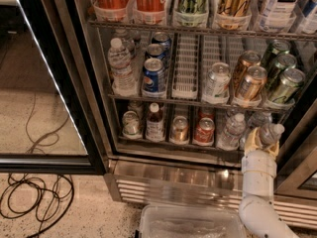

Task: Pick water bottle from bottom shelf of fridge

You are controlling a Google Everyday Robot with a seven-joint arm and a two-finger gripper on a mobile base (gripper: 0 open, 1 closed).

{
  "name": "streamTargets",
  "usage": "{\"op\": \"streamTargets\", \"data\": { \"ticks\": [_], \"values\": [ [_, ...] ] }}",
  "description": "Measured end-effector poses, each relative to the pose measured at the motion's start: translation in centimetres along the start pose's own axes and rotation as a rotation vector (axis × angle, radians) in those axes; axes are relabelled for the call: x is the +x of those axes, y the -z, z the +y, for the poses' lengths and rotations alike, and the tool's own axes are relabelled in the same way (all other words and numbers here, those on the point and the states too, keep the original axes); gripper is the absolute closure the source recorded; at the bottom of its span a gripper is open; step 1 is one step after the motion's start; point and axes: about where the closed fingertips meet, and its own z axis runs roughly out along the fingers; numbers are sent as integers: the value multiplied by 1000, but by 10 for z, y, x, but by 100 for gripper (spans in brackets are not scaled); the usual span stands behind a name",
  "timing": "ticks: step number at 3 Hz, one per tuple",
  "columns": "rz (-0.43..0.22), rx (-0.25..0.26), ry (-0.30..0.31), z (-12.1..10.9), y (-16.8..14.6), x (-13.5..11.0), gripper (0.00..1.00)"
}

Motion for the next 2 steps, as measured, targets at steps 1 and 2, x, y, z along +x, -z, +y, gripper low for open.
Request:
{"op": "streamTargets", "data": {
  "ticks": [1,2],
  "values": [
    [50,-24,-4,7,13,-7,100],
    [80,-50,14,13,21,-18,100]
  ]
}}
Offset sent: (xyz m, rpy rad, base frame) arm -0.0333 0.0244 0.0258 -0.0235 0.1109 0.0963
